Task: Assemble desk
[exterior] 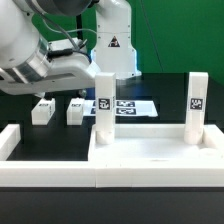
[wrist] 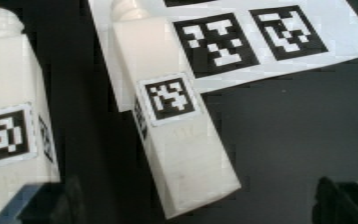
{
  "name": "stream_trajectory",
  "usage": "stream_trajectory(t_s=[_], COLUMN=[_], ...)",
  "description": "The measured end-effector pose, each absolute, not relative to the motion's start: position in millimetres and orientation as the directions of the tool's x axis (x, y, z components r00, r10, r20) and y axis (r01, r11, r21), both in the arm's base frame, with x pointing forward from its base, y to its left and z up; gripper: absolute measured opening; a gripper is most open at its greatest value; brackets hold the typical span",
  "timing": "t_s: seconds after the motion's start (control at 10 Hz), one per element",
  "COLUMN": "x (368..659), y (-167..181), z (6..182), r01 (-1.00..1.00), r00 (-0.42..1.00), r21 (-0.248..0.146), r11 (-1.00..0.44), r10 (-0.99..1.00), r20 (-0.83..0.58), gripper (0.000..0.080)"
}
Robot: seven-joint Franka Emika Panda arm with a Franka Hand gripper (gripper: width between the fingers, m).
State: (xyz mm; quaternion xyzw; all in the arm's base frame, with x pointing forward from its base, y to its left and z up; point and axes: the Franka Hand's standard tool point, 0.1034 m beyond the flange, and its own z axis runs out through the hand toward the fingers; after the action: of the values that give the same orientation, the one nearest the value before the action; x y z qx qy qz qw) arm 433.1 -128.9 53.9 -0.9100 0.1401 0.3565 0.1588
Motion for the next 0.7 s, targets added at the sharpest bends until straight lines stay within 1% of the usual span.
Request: stream_trajectory(t_s=[0.2, 0.5, 0.7], x=[428, 422, 419], y=[-128, -133, -129], z=[47.9, 38.4, 34.6], r01=[-0.377, -0.407, -0.417], r00=[0.687, 0.619, 0.597], r21=[-0.184, -0.185, -0.172], r11=[-0.908, -0.895, -0.893], r10=[-0.14, -0.121, -0.126], r20=[-0.713, -0.776, -0.792], gripper=[0.0649, 0.0649, 0.0649])
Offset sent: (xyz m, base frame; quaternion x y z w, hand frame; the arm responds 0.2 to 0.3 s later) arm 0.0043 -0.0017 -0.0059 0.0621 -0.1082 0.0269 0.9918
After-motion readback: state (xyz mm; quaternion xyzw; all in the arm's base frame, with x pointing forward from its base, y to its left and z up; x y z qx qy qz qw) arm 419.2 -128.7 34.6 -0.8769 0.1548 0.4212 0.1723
